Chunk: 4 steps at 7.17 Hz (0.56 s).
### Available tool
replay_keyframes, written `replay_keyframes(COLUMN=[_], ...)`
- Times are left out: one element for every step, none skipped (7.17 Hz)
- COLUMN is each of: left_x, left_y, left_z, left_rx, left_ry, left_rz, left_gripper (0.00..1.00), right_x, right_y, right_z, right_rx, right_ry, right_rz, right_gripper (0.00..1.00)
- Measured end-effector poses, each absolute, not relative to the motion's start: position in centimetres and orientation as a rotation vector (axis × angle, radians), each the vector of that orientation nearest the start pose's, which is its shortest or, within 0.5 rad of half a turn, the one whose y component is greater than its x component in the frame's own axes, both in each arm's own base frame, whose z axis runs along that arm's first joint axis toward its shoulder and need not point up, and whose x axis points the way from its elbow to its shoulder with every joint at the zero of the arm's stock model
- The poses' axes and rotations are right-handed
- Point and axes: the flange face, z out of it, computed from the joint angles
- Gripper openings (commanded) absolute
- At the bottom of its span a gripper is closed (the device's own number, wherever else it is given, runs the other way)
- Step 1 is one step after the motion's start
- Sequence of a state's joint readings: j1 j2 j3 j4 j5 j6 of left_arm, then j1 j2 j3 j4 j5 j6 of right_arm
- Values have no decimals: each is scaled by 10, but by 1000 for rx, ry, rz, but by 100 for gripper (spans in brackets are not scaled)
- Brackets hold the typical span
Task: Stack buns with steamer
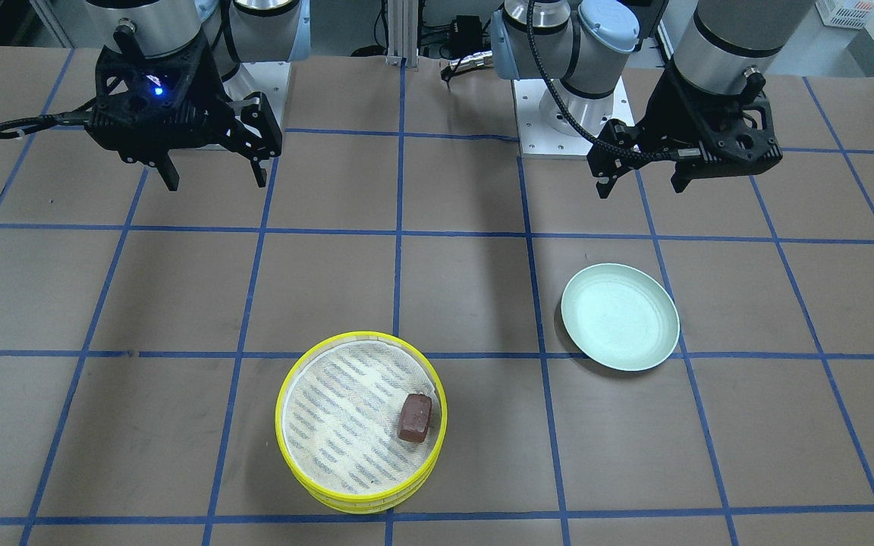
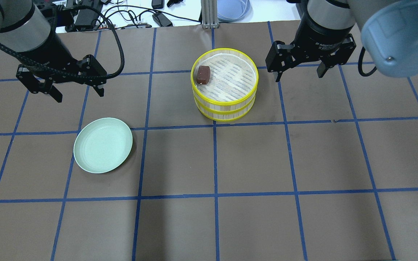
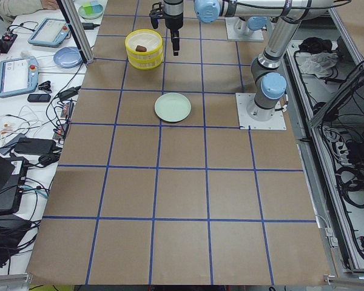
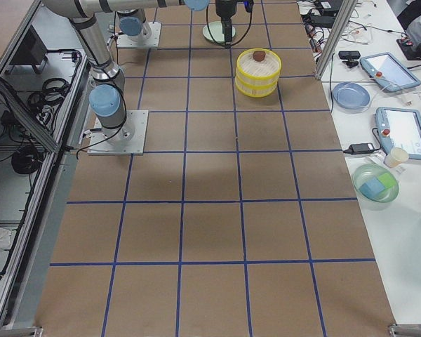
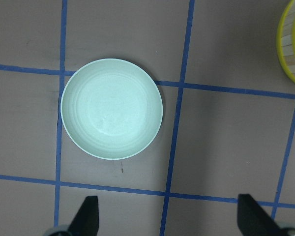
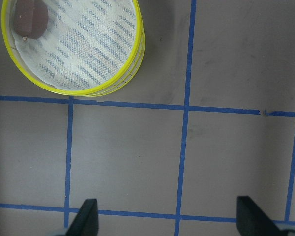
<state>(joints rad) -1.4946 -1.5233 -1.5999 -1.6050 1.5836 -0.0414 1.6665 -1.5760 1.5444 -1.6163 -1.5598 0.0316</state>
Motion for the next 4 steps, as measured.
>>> replay_keyframes(left_x=[-96,-96,-96,-96], left_y=[-479,-479,-479,-478], left_z=[493,493,493,492], left_rx=[-184,-184,-183,-183], left_ry=[3124,3124,3124,3125], left_rz=[25,26,28,30], left_gripper=[100,100,100,100], right_x=[180,179,178,178], right_y=[-483,-483,-484,-484], right_z=[507,507,507,507], right_rx=[-98,-95,-93,-92], right_ry=[3127,3133,3135,3136], right_rz=[-117,-117,-117,-120], right_gripper=[100,100,100,100])
